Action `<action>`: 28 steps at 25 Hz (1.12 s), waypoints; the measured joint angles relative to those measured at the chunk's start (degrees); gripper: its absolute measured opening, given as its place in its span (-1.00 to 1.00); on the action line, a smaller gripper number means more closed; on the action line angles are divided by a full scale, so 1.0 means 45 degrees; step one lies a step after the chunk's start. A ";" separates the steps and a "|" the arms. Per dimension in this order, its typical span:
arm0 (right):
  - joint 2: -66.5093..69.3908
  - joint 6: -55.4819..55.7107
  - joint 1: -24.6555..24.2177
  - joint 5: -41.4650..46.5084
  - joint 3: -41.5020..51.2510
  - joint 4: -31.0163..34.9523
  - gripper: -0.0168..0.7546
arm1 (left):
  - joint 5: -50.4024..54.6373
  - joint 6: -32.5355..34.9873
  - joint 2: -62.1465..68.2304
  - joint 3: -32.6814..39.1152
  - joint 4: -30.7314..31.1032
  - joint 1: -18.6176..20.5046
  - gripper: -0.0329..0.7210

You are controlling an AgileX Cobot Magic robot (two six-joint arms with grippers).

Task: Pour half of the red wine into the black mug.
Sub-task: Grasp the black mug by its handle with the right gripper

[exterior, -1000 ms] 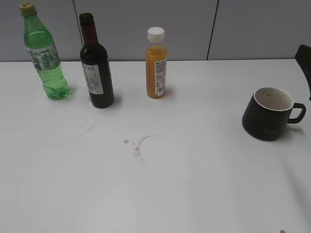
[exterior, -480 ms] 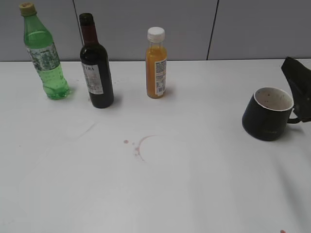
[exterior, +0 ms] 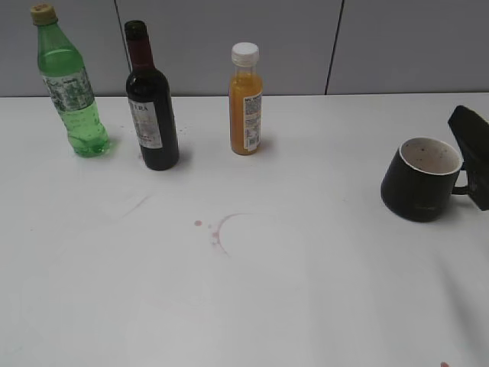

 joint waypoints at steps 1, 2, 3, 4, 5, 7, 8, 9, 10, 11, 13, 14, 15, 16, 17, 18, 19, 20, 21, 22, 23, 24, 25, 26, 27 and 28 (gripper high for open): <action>0.0190 0.0000 0.0000 -0.0117 0.0130 0.0016 0.56 | 0.0000 0.0000 0.0000 0.0000 0.0000 0.0000 0.65; 0.0393 0.0000 0.0000 -0.0202 0.0273 0.0094 0.56 | 0.0000 0.0000 0.0000 0.0000 0.0000 0.0000 0.65; 0.0720 0.0000 0.0000 -0.0260 0.0413 0.0241 0.56 | 0.0000 0.0000 0.0000 0.0000 0.0000 0.0000 0.65; 0.1039 0.0000 0.0000 -0.0271 0.0598 0.0397 0.56 | 0.0000 0.0000 0.0000 0.0000 0.0000 0.0000 0.65; 0.1543 -0.0033 0.0000 -0.0271 0.0813 0.0623 0.56 | 0.0000 0.0000 0.0000 0.0000 0.0000 0.0000 0.65; 0.2220 -0.0142 0.0000 -0.0242 0.0948 0.0858 0.57 | 0.0000 0.0000 0.0000 0.0000 0.0000 0.0000 0.65; 0.2570 -0.0185 0.0000 -0.0254 0.0959 0.0925 0.58 | 0.0000 0.0000 0.0000 0.0000 0.0000 0.0000 0.65; 0.2876 -0.0229 0.0000 -0.0243 0.0969 0.0962 0.59 | 0.0000 0.0000 0.0000 0.0000 0.0000 0.0000 0.65; 0.3077 -0.0247 0.0000 -0.0243 0.0969 0.0979 0.60 | 0.0000 0.0000 0.0000 0.0000 0.0000 0.0000 0.65; 0.3226 -0.0272 0.0000 -0.0243 0.0969 0.0983 0.60 | 0.0000 0.0000 0.0000 0.0000 0.0000 0.0000 0.65; 0.3303 -0.0395 -0.0093 -0.0243 0.0969 0.0983 0.60 | 0.0000 0.0000 0.0000 0.0000 0.0000 0.0000 0.65; 0.3303 -0.0475 -0.0155 -0.0257 0.0969 0.0970 0.60 | 0.0000 0.0000 0.0000 0.0000 0.0000 0.0000 0.65; 0.3303 -0.0592 -0.0307 -0.0257 0.0969 0.0907 0.61 | 0.0000 0.0000 0.0000 0.0000 0.0000 0.0000 0.65; 0.3303 -0.0701 -0.0494 -0.0257 0.0969 0.0738 0.61 | 0.0000 0.0000 0.0000 0.0000 0.0000 0.0000 0.65; 0.3303 -0.0701 -0.0752 -0.0257 0.0969 0.0470 0.61 | 0.0000 0.0000 0.0000 0.0000 0.0000 0.0000 0.65; 0.3303 -0.0701 -0.1161 -0.0257 0.0969 0.0122 0.61 | 0.0000 0.0000 0.0000 0.0000 0.0000 0.0000 0.65; 0.3303 -0.0701 -0.1744 -0.0257 0.0969 -0.0371 0.61 | 0.0000 0.0000 0.0000 0.0000 0.0000 0.0000 0.65; 0.3303 -0.0701 -0.2206 -0.0257 0.0969 -0.0930 0.61 | 0.0000 0.0000 0.0000 0.0000 0.0000 0.0000 0.65; 0.3303 -0.0624 -0.2694 -0.0257 0.0954 -0.1535 0.61 | 0.0000 0.0000 0.0000 0.0000 0.0000 0.0000 0.65; 0.3303 -0.0533 -0.3292 -0.0257 0.0879 -0.2040 0.61 | 0.0000 0.0000 0.0000 0.0000 0.0000 0.0000 0.65; 0.3303 -0.0488 -0.3864 -0.0257 0.0774 -0.2606 0.61 | 0.0000 0.0000 0.0000 0.0000 0.0000 0.0000 0.65; 0.3303 -0.0391 -0.4399 -0.0257 0.0651 -0.3111 0.61 | 0.0000 0.0000 0.0000 0.0000 0.0000 0.0000 0.65; 0.3347 -0.0329 -0.4816 -0.0257 0.0534 -0.3485 0.61 | 0.0000 0.0000 0.0000 0.0000 0.0000 0.0000 0.65; 0.3437 -0.0246 -0.5280 -0.0257 0.0390 -0.3864 0.61 | 0.0000 0.0000 0.0000 0.0000 0.0000 0.0000 0.65; 0.3601 -0.0139 -0.5692 -0.0268 0.0246 -0.4199 0.61 | 0.0000 0.0000 0.0000 0.0000 0.0000 0.0000 0.65; 0.3779 -0.0038 -0.5975 -0.0268 0.0137 -0.4472 0.61 | 0.0000 0.0000 0.0000 0.0000 0.0000 0.0000 0.65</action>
